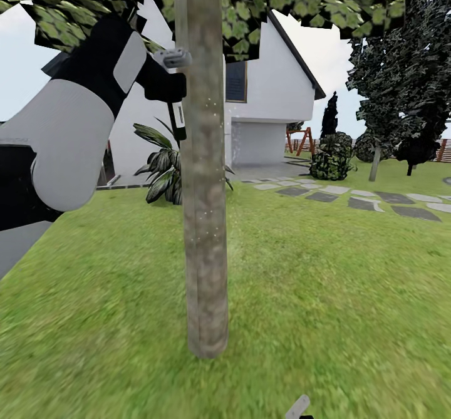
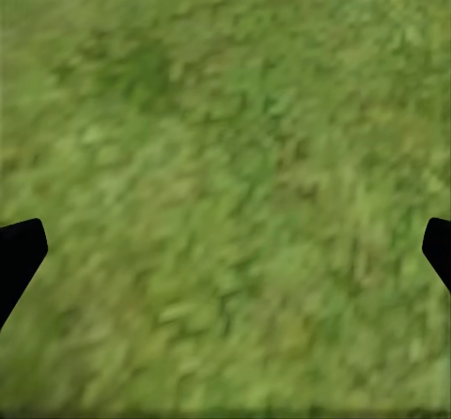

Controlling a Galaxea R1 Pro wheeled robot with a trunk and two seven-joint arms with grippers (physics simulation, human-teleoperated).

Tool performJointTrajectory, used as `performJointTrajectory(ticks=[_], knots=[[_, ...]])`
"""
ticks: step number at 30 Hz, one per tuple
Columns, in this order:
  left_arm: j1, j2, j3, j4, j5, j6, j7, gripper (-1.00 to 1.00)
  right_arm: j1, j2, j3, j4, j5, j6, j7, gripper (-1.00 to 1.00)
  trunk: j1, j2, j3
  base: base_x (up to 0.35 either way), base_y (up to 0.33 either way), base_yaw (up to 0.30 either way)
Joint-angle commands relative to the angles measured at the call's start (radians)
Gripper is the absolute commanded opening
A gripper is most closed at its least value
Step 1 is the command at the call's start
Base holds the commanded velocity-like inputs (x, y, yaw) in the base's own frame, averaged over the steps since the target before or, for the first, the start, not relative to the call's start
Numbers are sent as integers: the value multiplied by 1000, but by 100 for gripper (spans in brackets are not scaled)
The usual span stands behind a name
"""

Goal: In the garden, pick up the pesticide atomizer on the floor and spray pesticide onto both trees until each tree trunk is fully covered.

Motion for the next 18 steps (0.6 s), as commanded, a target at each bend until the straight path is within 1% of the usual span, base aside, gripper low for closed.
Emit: performJointTrajectory(ticks=[1, 4, 6, 10, 12, 15, 18], knots=[[0, 0, 0, 0, 0, 0, 1, -100, 0, 0, 0, 0, 0, 0, 0, 100, 0, 0, 0, 0, 0, 0], [0, 3, 2, 0, -1, 0, 1, -100, 0, 0, 0, 0, 0, 0, 0, 100, 0, 0, 0, 0, 0, 0], [0, 11, 3, 2, -2, -1, 2, -100, 1, 0, 0, 0, 0, 0, 0, 100, 0, 0, 0, 0, 0, 0], [0, 63, 4, 41, -3, -1, 2, -100, 0, 0, 0, 0, 0, 0, 0, 100, 0, 0, 0, 0, 0, 0], [0, 78, 4, 49, -3, -1, 2, -100, 0, 0, 0, 0, 0, 0, 0, 100, 0, 0, 0, 0, 0, 0], [0, 86, 5, 53, -3, -2, 2, -100, 0, 0, 0, 0, 0, 0, 0, 100, 0, 0, 0, 0, 0, 0], [0, 88, 4, 54, -3, -2, 2, -100, 0, 0, 0, 0, 0, 0, 0, 100, 0, 0, 0, 0, 0, 0]])
